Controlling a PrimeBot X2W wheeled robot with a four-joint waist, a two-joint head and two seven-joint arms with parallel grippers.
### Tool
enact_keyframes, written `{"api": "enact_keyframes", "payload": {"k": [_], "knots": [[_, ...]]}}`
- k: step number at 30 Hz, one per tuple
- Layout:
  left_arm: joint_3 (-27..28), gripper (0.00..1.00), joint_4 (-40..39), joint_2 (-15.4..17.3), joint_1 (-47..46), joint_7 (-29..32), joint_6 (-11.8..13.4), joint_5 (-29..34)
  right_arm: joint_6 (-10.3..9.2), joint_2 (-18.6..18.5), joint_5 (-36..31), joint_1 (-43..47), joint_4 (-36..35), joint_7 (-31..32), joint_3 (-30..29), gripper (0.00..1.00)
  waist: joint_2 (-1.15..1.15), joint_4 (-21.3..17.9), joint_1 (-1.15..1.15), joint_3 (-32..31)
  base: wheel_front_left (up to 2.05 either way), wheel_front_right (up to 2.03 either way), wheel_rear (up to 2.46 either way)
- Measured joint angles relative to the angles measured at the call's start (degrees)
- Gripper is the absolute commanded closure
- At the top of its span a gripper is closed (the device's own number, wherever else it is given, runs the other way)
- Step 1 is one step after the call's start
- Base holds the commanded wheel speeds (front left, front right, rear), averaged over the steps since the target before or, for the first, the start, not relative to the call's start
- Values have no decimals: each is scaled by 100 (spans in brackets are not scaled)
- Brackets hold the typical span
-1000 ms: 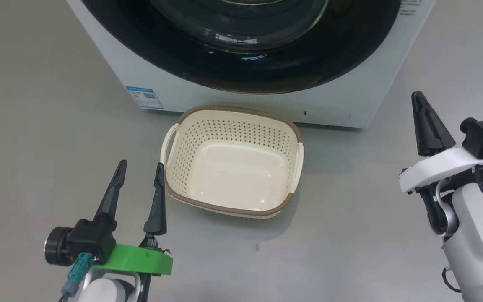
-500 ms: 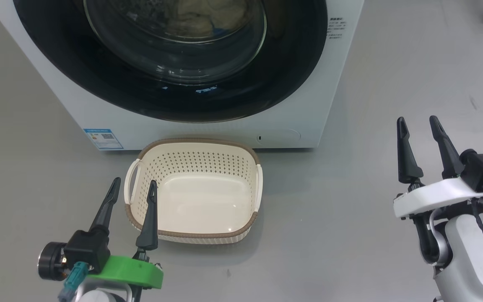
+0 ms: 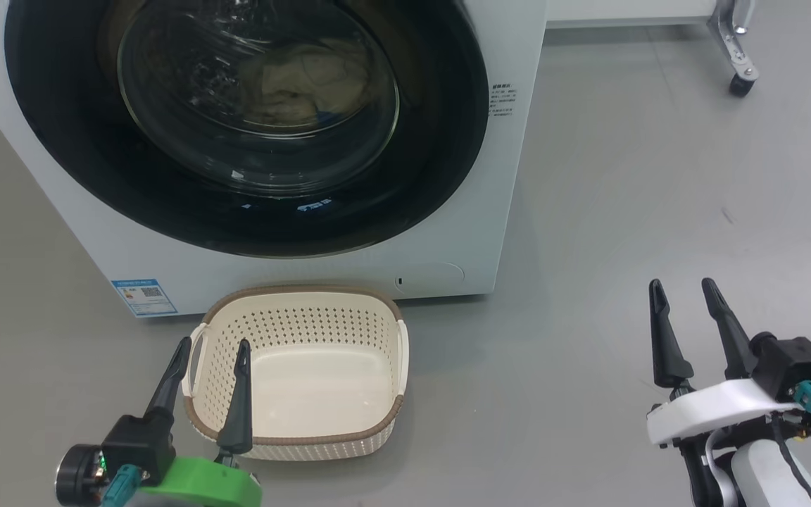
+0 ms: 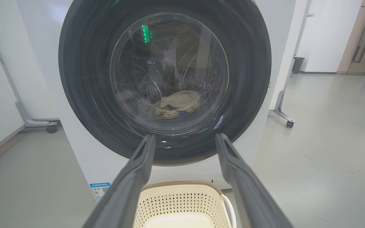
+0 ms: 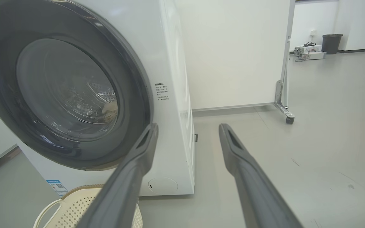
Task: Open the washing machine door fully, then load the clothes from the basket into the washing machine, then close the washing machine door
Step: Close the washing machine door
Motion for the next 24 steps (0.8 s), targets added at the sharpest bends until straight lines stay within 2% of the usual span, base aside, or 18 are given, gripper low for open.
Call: {"api": "enact_keyframes", "payload": {"k": [12, 24], "knots": [[34, 0, 48, 54, 264, 0, -8, -26, -147, 91, -67, 662, -308, 0, 120, 0, 0, -184, 0, -428, 0, 0, 0], [48, 0, 47, 107, 308, 0, -7, -26, -245, 101, -91, 959, -606, 0, 143, 0, 0, -222, 0, -512, 0, 0, 0]]}}
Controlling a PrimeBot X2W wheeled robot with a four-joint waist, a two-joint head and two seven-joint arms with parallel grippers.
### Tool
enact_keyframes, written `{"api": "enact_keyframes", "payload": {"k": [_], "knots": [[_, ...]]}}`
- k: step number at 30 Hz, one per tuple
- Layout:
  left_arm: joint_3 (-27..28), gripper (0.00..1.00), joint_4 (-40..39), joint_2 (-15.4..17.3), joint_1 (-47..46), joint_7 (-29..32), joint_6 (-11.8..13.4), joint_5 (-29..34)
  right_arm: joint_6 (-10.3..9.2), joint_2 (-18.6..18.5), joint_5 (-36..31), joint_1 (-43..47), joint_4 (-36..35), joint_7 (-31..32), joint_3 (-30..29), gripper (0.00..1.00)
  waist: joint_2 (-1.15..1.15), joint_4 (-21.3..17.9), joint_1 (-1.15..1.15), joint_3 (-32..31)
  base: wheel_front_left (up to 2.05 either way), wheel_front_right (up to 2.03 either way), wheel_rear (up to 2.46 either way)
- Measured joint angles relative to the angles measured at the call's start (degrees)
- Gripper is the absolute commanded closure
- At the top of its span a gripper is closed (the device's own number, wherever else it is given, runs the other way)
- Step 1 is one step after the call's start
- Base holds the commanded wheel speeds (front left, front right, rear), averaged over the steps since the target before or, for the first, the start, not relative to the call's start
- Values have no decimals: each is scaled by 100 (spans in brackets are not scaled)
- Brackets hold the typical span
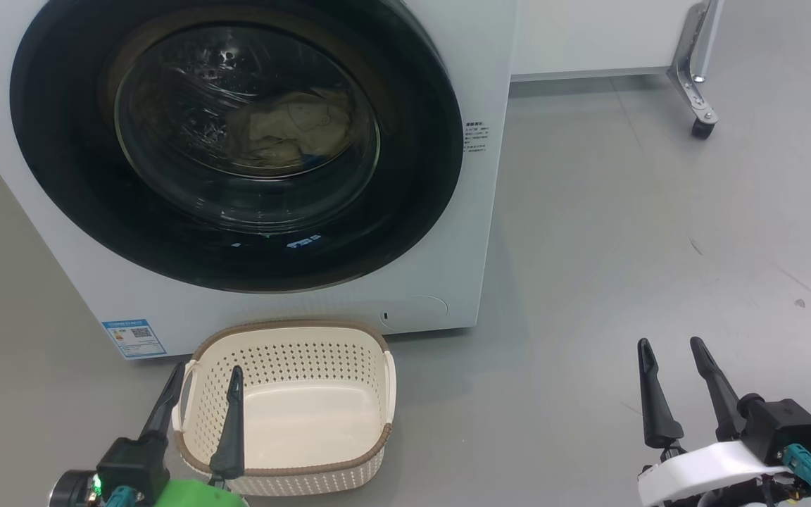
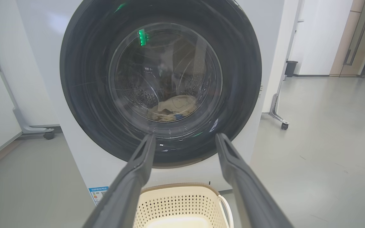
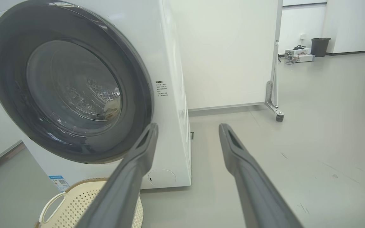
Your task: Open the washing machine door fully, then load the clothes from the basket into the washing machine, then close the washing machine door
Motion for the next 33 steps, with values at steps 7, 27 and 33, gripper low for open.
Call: {"api": "enact_keyframes", "payload": {"k": [7, 27, 33], "knots": [[7, 0, -2, 7, 80, 0, 0, 0, -54, 0, -23, 145, -125, 0, 18, 0, 0, 5, 0, -9, 0, 0, 0], [4, 0, -20, 10, 84, 0, 4, 0, -152, -8, -25, 279, -439, 35, 26, 0, 0, 39, 0, 44, 0, 0, 0], [3, 0, -20, 10, 84, 0, 5, 0, -176, -16, -25, 281, -485, 58, 26, 0, 0, 38, 0, 54, 0, 0, 0]]}}
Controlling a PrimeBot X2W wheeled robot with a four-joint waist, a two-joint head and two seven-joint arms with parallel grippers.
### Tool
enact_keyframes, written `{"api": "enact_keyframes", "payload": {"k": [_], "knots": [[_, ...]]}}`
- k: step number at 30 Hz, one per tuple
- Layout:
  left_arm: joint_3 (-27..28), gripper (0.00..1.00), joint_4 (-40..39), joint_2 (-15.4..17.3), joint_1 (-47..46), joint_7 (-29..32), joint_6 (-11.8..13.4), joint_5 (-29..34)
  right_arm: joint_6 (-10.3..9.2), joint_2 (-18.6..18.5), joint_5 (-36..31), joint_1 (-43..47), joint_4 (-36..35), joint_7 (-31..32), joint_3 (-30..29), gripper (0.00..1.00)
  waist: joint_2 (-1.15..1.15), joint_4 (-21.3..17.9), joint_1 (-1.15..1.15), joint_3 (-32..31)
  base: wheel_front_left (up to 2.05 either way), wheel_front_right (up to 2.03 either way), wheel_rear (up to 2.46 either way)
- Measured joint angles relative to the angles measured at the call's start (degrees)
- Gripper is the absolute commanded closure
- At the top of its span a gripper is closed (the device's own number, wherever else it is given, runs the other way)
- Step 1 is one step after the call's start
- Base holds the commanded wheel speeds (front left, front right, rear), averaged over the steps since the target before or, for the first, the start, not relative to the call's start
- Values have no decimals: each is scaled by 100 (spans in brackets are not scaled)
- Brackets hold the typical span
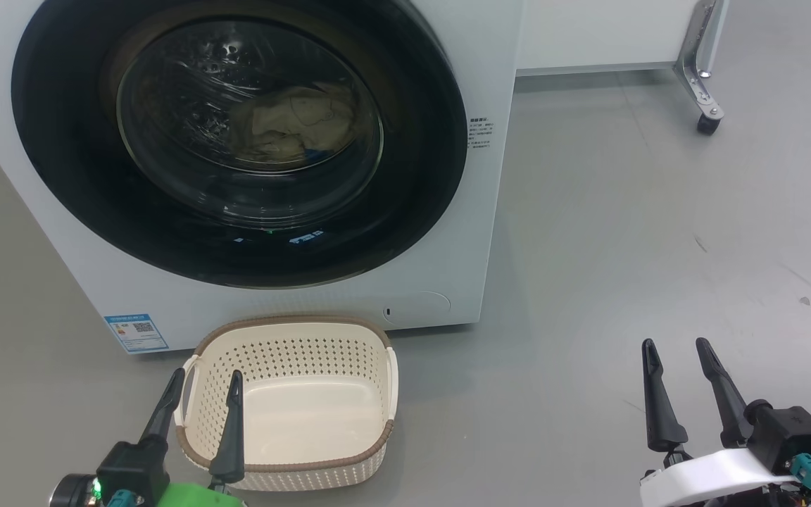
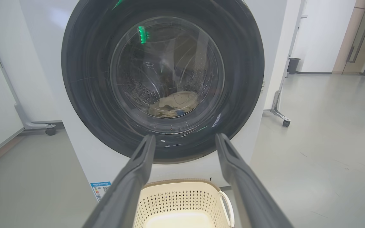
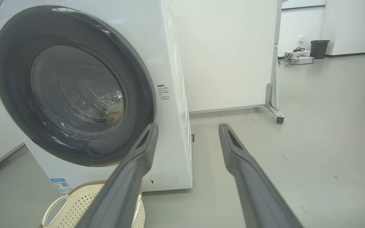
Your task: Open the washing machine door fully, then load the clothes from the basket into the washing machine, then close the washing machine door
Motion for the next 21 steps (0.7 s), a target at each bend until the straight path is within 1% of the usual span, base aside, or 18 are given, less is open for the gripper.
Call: {"api": "enact_keyframes", "payload": {"k": [5, 6, 15, 18, 21], "knots": [[1, 0, -1, 0, 0, 0, 0, 0, 0, -1, 0, 27, -32, 21, 0, 0, 0, -5, 0, -3, 0, 0, 0], [1, 100, -1, 0, 0, 0, 0, 0, 0, -1, 0, 46, -35, 30, 0, 100, 0, -7, 0, -3, 0, 0, 0], [-132, 100, 544, -74, 221, 29, 0, 0, 1, 200, 1, 250, 514, 45, 80, 100, 0, -8, 0, -2, 0, 0, 0], [-131, 100, 570, -113, 266, 35, -1, -54, 7, 212, 76, 319, 539, 45, 86, 100, 0, -13, 0, 1, 0, 0, 0], [-112, 100, 565, -121, 265, 81, -15, -271, 13, 216, 261, 324, 536, 53, 77, 100, 0, -28, 0, 7, 0, 0, 0]]}}
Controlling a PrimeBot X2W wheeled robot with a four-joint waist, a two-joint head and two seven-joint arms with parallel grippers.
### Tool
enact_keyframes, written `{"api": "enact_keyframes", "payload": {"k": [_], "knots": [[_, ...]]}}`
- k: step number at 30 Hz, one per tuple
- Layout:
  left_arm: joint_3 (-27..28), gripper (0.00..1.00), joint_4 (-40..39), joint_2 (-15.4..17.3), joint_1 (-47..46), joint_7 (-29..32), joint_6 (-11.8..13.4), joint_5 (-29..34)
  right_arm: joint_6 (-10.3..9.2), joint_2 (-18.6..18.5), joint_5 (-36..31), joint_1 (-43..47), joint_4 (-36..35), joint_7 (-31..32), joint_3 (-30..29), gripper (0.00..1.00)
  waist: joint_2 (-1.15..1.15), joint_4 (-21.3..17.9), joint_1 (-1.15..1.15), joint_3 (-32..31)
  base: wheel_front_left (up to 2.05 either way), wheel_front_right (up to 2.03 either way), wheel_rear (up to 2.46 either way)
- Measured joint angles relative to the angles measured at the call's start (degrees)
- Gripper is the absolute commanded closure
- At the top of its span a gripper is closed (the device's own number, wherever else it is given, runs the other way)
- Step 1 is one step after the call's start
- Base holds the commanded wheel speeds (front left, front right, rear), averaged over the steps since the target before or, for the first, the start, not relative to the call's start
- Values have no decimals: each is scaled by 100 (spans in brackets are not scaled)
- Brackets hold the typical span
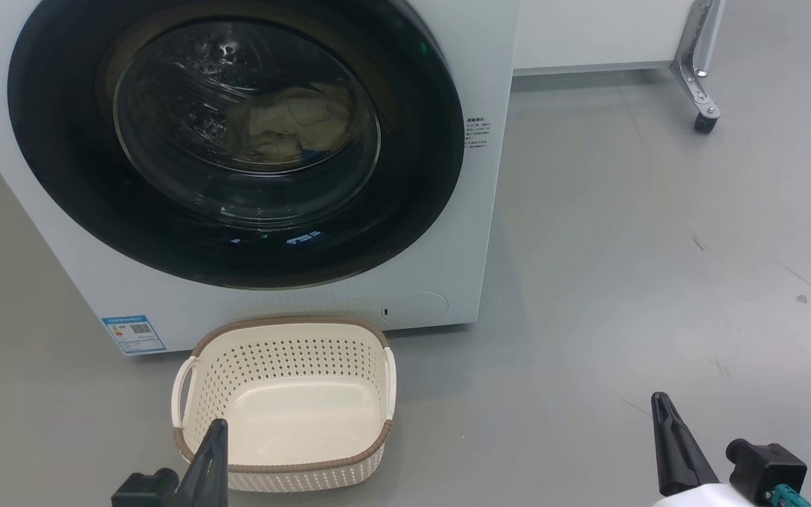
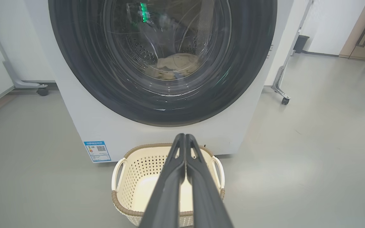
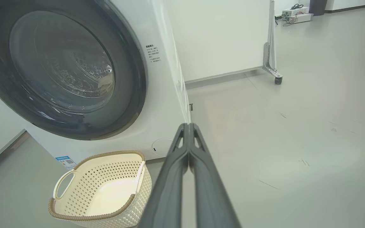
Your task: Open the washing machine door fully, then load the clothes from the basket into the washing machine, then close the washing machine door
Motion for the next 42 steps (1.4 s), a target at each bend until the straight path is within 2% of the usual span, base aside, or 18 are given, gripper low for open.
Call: {"api": "enact_keyframes", "payload": {"k": [18, 42], "knots": [[269, 100, -11, -26, -23, 301, -186, -1248, 77, 58, 1210, -51, 21, 247, -292, 100, 0, -131, 0, 37, 0, 0, 0], [724, 100, 22, -40, -197, 761, -398, -2986, 277, 69, 2886, -420, 277, 656, -699, 100, 0, -292, 0, 82, 0, 0, 0]]}}
